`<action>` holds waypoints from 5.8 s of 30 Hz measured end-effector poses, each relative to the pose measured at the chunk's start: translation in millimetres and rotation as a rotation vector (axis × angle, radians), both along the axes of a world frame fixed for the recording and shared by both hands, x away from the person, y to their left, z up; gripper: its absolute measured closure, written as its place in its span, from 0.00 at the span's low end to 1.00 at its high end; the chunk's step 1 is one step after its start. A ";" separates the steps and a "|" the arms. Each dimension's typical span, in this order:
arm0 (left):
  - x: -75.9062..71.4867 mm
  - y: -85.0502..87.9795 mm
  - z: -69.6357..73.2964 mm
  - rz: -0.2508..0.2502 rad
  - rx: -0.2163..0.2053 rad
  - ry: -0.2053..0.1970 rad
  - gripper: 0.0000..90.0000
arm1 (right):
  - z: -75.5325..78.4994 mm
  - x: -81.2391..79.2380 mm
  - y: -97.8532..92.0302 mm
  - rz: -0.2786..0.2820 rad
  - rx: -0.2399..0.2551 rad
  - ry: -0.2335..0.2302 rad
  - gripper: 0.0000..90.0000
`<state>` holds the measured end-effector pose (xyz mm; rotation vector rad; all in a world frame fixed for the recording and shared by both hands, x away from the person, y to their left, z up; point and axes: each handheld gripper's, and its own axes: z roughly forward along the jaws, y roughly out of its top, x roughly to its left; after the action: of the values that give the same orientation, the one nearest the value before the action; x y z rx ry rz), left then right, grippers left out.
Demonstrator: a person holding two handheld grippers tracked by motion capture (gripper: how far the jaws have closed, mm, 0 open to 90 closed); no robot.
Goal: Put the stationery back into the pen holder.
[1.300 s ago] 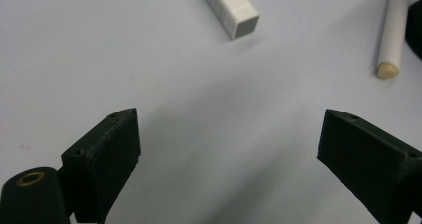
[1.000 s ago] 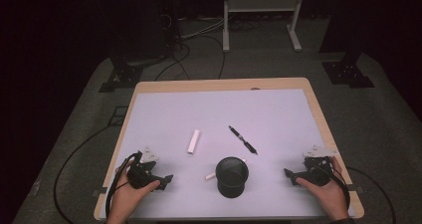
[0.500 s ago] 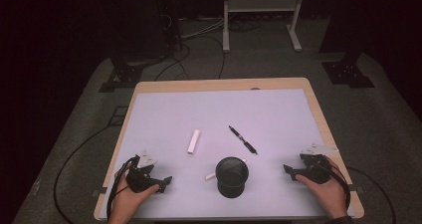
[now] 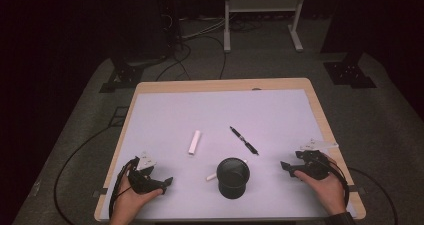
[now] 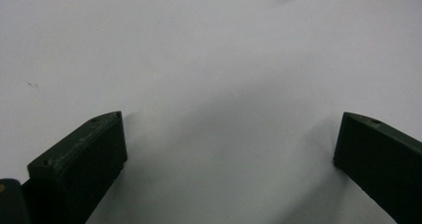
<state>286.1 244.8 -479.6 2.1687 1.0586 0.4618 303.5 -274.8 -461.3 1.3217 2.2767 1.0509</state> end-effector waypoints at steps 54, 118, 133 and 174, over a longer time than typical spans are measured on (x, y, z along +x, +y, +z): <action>-0.2 0.1 -0.4 0.000 -0.001 -0.002 0.00 | 33.4 51.7 67.0 0.141 -0.007 -0.022 0.54; 0.0 0.2 -0.5 0.000 -0.004 -0.001 0.00 | 24.4 132.6 137.6 0.208 -0.009 0.030 0.72; 0.0 0.3 -0.5 0.000 -0.004 -0.001 0.00 | 5.6 147.4 151.8 0.210 -0.011 0.044 0.78; 0.0 0.4 -0.5 0.000 -0.005 0.000 0.00 | -8.8 147.1 148.6 0.187 0.016 0.033 0.88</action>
<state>286.1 245.1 -480.1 2.1646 1.0584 0.4590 450.6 -126.2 -470.1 1.1575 2.4605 1.1151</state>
